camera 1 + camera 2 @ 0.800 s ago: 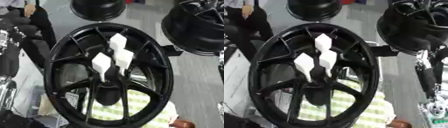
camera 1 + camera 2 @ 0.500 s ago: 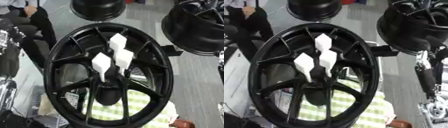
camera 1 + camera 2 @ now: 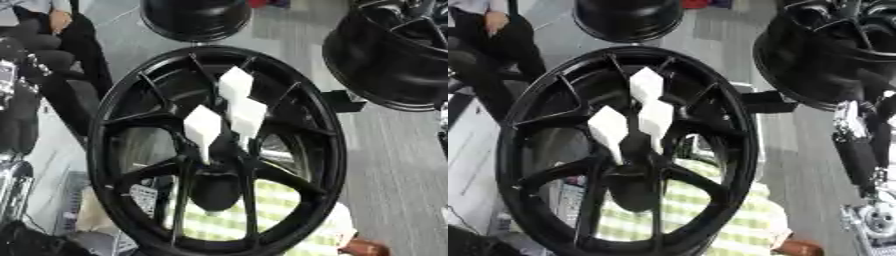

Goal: Pull the pin out of the wheel hub.

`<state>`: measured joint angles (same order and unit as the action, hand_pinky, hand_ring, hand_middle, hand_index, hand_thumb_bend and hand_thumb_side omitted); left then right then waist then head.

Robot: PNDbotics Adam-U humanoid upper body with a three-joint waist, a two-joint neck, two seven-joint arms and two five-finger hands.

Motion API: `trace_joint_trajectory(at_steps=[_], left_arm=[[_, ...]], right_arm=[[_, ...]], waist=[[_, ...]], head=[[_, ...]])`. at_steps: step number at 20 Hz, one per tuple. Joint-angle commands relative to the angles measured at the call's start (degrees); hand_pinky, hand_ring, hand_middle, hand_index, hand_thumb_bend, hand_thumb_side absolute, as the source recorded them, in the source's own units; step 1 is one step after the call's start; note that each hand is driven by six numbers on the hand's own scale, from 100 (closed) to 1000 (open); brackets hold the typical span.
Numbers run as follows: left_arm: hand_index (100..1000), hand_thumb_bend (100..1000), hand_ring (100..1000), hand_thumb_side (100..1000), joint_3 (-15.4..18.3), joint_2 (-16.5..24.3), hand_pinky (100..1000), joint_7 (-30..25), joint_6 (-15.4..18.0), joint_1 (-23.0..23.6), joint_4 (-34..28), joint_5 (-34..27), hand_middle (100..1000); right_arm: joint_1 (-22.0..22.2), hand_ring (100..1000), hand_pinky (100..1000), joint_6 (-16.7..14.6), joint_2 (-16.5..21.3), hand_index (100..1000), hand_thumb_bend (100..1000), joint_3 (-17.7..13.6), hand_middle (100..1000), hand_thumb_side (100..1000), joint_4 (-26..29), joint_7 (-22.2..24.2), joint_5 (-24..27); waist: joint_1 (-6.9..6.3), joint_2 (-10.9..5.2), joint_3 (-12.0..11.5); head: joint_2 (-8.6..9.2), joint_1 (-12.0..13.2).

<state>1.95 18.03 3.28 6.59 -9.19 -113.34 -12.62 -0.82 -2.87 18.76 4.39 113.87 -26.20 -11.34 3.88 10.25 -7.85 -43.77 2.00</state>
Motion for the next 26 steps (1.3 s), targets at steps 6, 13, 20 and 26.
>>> trace_joint_trajectory(at_steps=[6,13,20,26], left_arm=[[831,100,656,697,-0.1,1.9,775,-0.1,-0.1,-0.1,-1.3,0.4,659],[831,100,657,699,-0.2,2.9,775,-0.2,-0.2,0.3,-1.3,0.7,660],[831,100,657,702,-0.5,3.5,775,-0.5,-0.4,0.6,-1.3,0.9,660],[832,100,657,703,-0.8,3.9,775,-0.8,-0.4,0.4,-1.3,1.0,660]], right_arm=[[1.0,846,819,-3.7,10.9,805,100,0.7,688,489,0.7,5.5,-6.1],[-1.2,845,913,-3.4,20.5,799,100,4.8,713,400,0.7,11.4,-12.0],[-9.4,850,982,1.5,30.0,791,100,13.5,736,432,0.7,17.3,-17.9],[-16.6,852,997,1.8,38.2,786,100,21.5,743,511,0.7,22.4,-22.9]], waist=[[1.20,-0.94,0.2],[2.48,-1.22,0.2],[3.18,-1.21,0.2],[3.30,-0.63,-0.1]], head=[[0.48,0.4],[0.76,0.3],[1.12,0.0],[1.74,-0.2]])
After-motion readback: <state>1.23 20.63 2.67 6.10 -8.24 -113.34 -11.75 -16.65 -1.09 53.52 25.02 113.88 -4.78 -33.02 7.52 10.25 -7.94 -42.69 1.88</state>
